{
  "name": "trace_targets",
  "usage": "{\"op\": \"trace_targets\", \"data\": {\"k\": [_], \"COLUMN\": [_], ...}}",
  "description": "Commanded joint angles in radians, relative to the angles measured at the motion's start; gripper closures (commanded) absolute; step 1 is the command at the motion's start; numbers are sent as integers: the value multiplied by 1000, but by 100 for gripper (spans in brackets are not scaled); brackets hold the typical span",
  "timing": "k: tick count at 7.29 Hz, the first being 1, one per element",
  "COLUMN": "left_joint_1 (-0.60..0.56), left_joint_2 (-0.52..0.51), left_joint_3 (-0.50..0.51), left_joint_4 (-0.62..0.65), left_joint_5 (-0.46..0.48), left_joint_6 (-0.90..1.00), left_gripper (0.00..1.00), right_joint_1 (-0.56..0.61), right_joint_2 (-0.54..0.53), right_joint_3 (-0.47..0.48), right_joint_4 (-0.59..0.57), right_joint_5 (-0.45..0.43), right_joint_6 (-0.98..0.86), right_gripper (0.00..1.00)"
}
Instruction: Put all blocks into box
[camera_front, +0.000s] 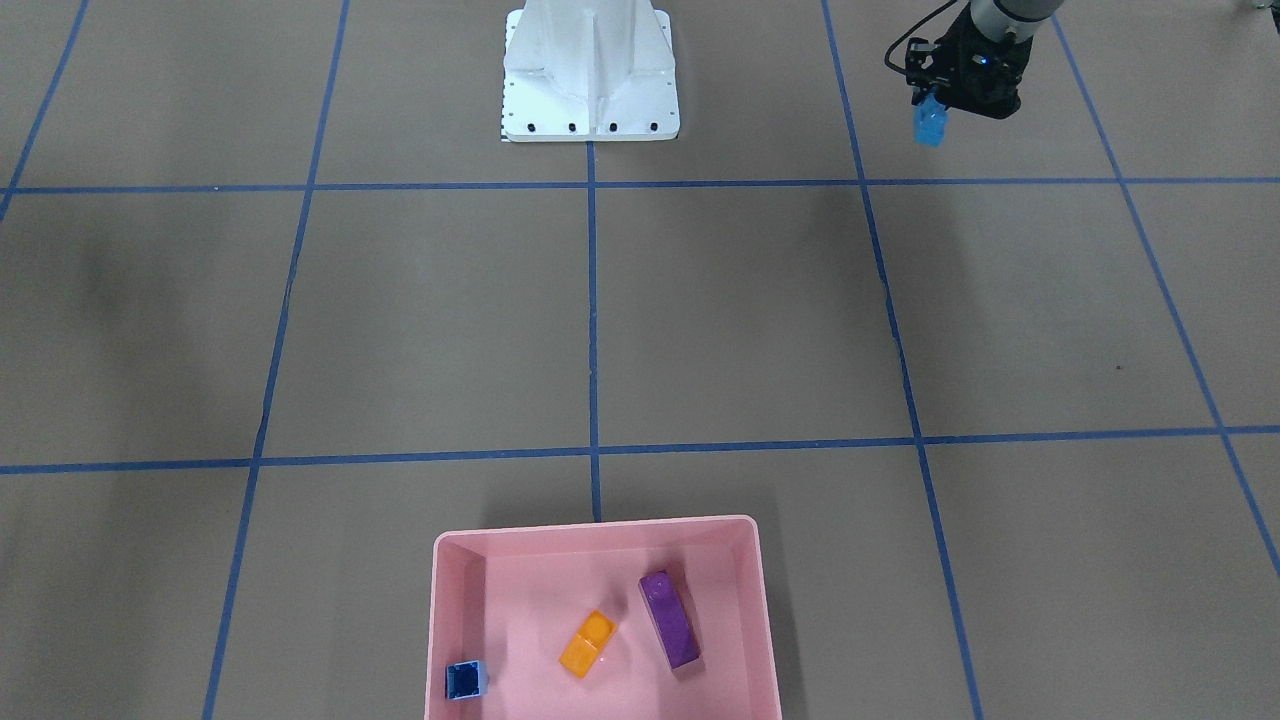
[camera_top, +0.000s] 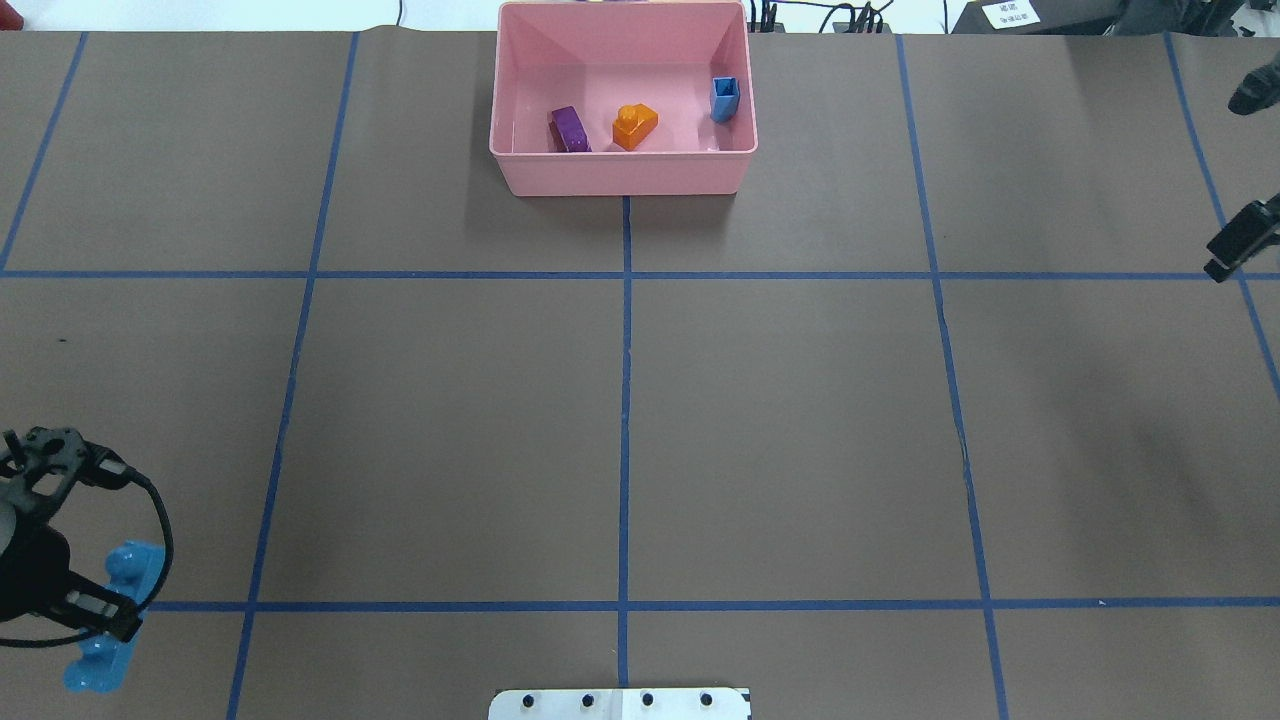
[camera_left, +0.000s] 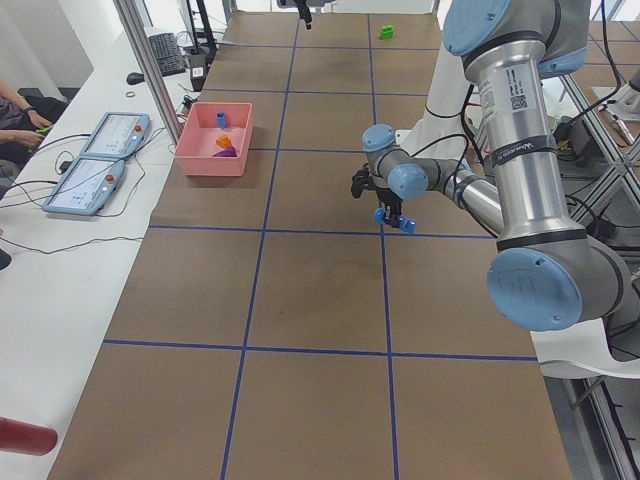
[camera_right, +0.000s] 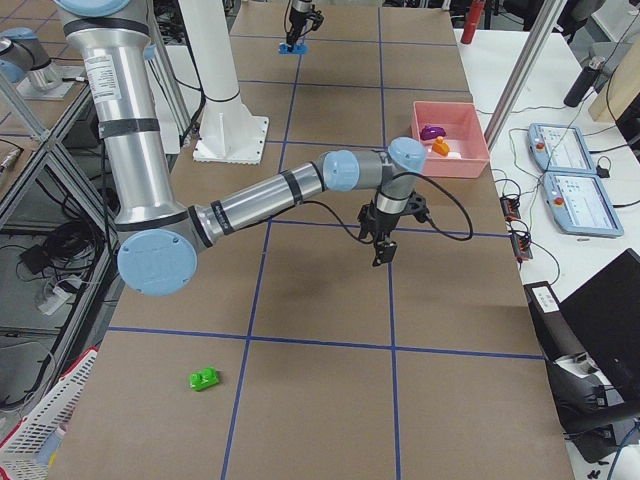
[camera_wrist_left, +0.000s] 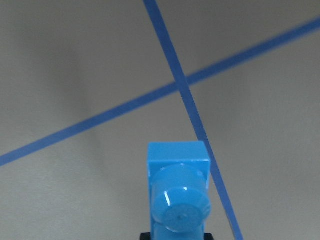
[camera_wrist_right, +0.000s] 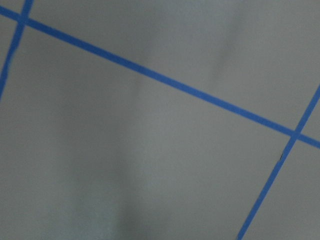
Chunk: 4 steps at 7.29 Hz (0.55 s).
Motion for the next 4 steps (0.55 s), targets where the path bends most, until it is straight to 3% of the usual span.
{"op": "trace_targets", "data": {"k": [1,2,4], "left_joint_1": [-175,-250,-351], "left_joint_2": [-114,-167,-405], "left_joint_3": [42,69,167], "left_joint_4": [11,44,191], "left_joint_5": [-55,-106,-111], "left_joint_6": [2,2,2], "left_gripper": [100,100,100], "right_joint_1": [-24,-47,-66], "right_joint_2": [-160,-201,-303], "right_joint_3": [3,0,3], "right_joint_4": [23,22,23], "right_joint_5": [-5,-14,-19], "right_joint_6": [-6,-7,-80], "right_gripper": [0,0,0]}}
